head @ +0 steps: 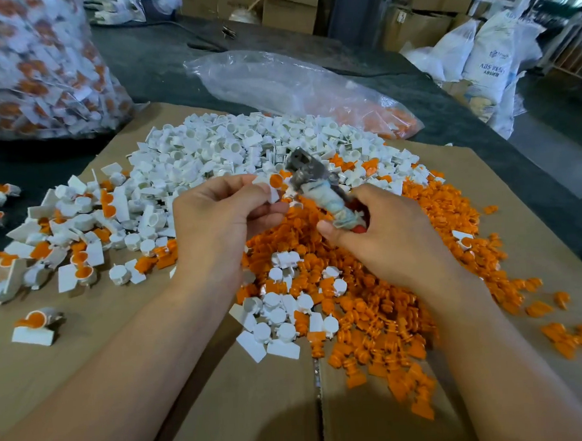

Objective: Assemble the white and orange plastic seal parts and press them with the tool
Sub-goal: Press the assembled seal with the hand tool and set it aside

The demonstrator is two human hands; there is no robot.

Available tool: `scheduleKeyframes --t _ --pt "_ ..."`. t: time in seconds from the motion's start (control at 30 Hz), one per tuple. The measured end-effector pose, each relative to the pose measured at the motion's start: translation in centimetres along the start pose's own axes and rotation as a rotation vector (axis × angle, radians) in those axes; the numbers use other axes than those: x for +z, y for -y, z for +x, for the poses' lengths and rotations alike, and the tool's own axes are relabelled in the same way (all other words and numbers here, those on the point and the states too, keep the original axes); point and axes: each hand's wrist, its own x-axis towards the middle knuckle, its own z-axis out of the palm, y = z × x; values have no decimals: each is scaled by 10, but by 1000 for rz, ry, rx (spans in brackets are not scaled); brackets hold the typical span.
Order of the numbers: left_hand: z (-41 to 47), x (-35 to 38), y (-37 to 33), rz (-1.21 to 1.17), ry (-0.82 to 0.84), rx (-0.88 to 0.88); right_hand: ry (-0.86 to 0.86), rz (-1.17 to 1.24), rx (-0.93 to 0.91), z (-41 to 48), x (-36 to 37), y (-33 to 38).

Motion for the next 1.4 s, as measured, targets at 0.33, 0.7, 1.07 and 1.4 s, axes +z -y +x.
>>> scheduleKeyframes --t 0.33,0.7,1.07,1.4 --pt "-6 1 -2 187 44 50 -50 -63 206 11 -4 -25" --pt "-9 1 -5 194 92 30 -6 -209 213 15 4 -34" --pt "-9 0 -5 190 76 -6 76 -264 197 16 8 -30" --pt "11 -15 -20 -621 -218 -76 117 -249 206 15 8 -29"
